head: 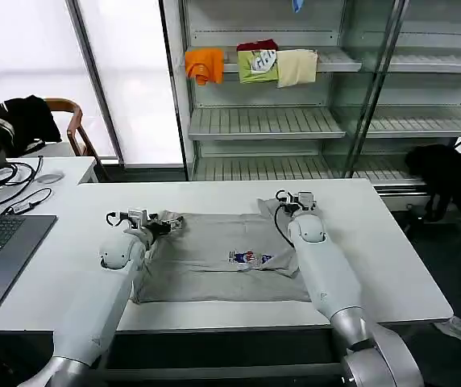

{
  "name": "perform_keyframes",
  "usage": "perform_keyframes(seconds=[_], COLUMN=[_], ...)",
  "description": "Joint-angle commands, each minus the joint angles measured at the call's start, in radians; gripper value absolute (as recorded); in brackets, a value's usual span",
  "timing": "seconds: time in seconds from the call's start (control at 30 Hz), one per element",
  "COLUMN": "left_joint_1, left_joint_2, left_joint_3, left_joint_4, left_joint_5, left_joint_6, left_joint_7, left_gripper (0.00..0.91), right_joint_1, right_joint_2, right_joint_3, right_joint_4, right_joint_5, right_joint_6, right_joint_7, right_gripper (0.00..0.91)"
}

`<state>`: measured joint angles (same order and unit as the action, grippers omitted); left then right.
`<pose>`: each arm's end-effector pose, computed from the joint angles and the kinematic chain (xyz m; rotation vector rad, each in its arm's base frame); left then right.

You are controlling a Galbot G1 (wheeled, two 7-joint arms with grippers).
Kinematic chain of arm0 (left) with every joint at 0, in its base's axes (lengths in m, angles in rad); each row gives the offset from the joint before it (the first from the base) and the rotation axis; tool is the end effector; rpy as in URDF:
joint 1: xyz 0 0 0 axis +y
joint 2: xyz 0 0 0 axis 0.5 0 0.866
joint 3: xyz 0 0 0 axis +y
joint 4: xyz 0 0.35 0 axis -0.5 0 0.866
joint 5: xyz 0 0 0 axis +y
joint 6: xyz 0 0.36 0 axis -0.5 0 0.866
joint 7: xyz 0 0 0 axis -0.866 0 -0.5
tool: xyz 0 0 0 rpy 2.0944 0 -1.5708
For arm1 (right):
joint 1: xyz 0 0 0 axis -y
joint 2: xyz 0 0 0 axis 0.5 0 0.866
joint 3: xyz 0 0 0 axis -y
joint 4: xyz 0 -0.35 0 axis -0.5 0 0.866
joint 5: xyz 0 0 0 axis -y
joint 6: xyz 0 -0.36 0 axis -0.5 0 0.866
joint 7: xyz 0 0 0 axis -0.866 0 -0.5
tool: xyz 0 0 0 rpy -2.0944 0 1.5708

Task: Fold and organize the clothes.

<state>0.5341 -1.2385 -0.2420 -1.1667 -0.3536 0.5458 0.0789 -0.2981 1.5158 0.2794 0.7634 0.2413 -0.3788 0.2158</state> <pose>0.5198 0.0734 -0.2749 -0.2263 -2.6228 -0.1011 0.5939 0.0265 -0.2841 -0.1106 -2.6824 0.0591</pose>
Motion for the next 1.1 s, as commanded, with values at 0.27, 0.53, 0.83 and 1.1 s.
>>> perform_keyframes(seconds=[0.27,0.53,0.83,1.1], left_joint_1=[0.011,0.011,-0.006,-0.006], left_joint_2=[0.005,0.005,0.001,0.012], left_joint_3=[0.005,0.015,0.016,0.007], left_joint_4=[0.01,0.018,0.011,-0.024], left_joint_5=[-0.006,-0.009,-0.014,-0.026], left_joint_6=[0.0,-0.01,-0.048,-0.093], left_joint_7=[0.005,0.009,-0.003,-0.006], left_gripper=[0.02,0.02,0.02,0.02], right_joint_1=[-0.031,-0.051,-0.081,-0.096], right_joint_2=[0.002,-0.006,-0.032,-0.041], right_joint_3=[-0.002,-0.005,-0.013,-0.004], right_joint_4=[0.017,0.04,0.13,0.223], right_joint_5=[-0.018,-0.013,0.0,0.017], right_joint_6=[-0.012,-0.01,-0.013,-0.015], right_joint_7=[0.003,0.0,-0.013,-0.017], right_gripper=[0.0,0.0,0.0,0.0])
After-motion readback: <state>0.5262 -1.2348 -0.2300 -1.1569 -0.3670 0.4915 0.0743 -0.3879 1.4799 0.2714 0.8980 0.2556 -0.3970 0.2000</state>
